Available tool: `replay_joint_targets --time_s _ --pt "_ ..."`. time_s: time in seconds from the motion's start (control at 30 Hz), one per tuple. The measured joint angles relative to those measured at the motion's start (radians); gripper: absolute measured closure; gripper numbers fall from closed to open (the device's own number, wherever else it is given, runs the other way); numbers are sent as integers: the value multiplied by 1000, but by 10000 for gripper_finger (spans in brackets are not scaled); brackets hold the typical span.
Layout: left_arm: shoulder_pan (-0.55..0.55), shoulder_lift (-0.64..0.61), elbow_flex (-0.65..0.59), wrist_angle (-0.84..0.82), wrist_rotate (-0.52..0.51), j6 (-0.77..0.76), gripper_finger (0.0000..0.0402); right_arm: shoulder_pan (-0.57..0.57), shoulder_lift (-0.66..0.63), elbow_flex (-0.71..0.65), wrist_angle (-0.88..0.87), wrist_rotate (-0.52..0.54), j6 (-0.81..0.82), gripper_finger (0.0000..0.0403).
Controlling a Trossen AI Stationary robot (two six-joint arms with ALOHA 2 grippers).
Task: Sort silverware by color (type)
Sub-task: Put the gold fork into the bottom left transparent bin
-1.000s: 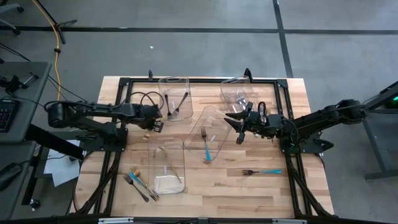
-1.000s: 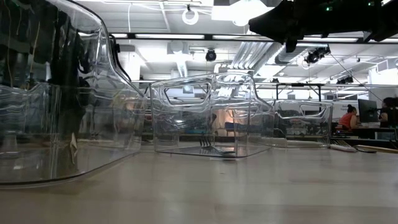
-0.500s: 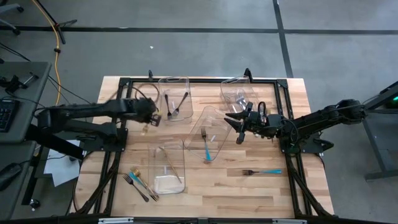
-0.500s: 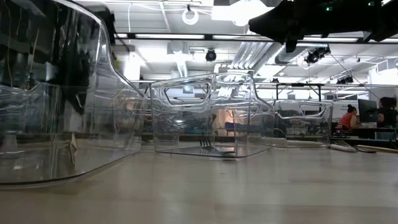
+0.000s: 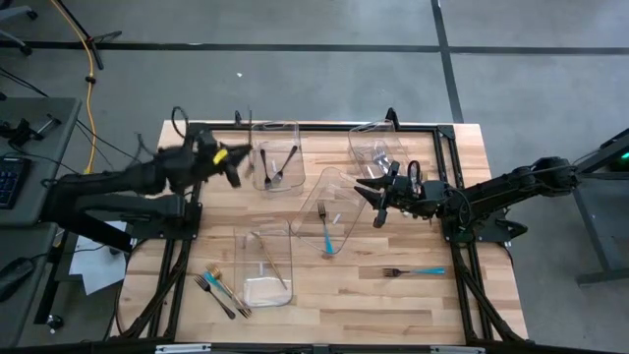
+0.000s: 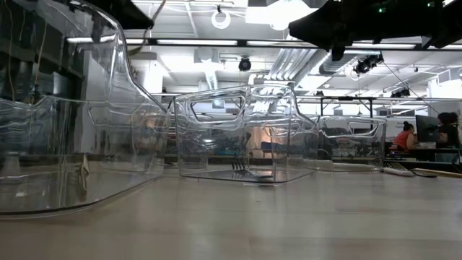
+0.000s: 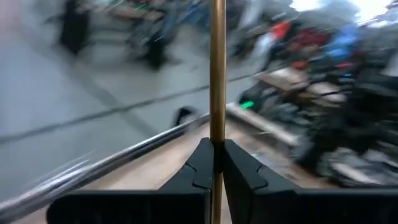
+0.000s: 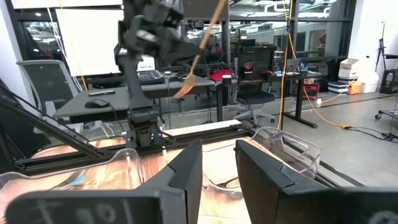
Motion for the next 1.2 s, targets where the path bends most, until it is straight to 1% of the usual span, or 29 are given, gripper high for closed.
replay_joint_targets --time_s 0.1,0.17,0.23,0.3,0.33,0.47,0.97,1.07,1.17,1.2 --pt "-90 11 -166 330 14 77 395 0 0 0 -5 0 0 311" --pt "-141 44 -270 573 37 133 395 0 0 0 -8 -6 1 311" --pt "-179 79 -356 782 70 184 395 0 0 0 -8 -32 22 311" --pt "-208 110 -410 918 81 210 395 0 0 0 -6 -68 25 311" --pt "-219 121 -428 960 80 220 395 0 0 0 -2 -83 24 311" --pt "-244 153 -453 1006 50 259 395 -2 0 0 8 -90 24 311" --pt "-244 157 -448 1021 47 304 393 -9 0 0 21 -78 0 313" --pt "-244 157 -448 1017 47 304 394 -9 0 0 21 -78 1 335" --pt "-243 157 -448 1008 47 305 394 -9 0 0 17 -78 3 383" --pt "-243 157 -448 1007 47 306 394 -9 0 0 16 -78 -2 393"
